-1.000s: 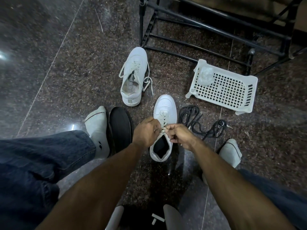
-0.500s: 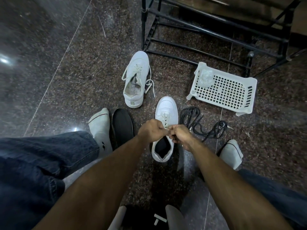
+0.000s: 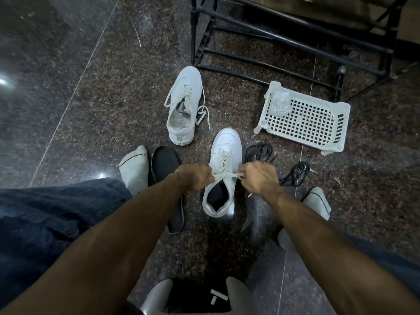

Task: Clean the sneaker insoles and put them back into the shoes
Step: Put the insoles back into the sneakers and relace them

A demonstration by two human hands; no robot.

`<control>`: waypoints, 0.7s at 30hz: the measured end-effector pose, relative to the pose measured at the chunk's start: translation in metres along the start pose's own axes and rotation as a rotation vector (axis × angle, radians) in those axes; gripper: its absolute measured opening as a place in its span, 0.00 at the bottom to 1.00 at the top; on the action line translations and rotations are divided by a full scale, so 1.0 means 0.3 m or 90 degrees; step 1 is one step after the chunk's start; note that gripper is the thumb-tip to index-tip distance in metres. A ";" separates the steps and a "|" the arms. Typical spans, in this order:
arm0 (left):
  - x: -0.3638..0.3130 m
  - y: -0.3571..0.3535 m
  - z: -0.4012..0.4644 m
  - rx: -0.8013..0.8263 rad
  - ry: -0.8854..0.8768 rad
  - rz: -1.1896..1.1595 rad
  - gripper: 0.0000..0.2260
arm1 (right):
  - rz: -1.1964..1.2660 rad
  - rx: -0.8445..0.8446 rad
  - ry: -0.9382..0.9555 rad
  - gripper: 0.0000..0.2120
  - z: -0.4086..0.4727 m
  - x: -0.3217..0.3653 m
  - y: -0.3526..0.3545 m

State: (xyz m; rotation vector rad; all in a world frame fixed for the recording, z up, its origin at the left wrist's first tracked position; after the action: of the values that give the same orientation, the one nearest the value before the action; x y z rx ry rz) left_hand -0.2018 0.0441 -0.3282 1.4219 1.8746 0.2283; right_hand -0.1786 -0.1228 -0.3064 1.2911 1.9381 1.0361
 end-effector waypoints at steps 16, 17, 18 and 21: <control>0.193 -0.059 -0.066 -0.241 0.214 -0.366 0.18 | -0.063 -0.160 0.216 0.17 -0.152 0.207 -0.046; 0.216 -0.063 -0.080 -0.256 0.244 -0.384 0.16 | -0.082 -0.139 0.252 0.19 -0.167 0.248 -0.078; 0.234 -0.066 -0.090 -0.262 0.267 -0.397 0.13 | -0.109 -0.113 0.277 0.20 -0.174 0.280 -0.112; 0.270 -0.043 -0.117 -0.281 0.295 -0.426 0.11 | -0.159 -0.033 0.263 0.17 -0.164 0.300 -0.167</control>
State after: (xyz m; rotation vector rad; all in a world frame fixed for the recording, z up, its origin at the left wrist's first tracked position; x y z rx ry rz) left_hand -0.2420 0.1212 -0.3479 0.4202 2.3670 0.6250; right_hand -0.2744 -0.0642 -0.3271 0.8218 2.2860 1.2858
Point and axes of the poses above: each hand's wrist, its own z-axis towards the middle knuckle, its own y-axis out of the back of the hand, x = y × z, the point moved 6 cm from there along z, towards the middle knuckle, and after that the axes turned 12 degrees about -z, right-handed, at the moved point
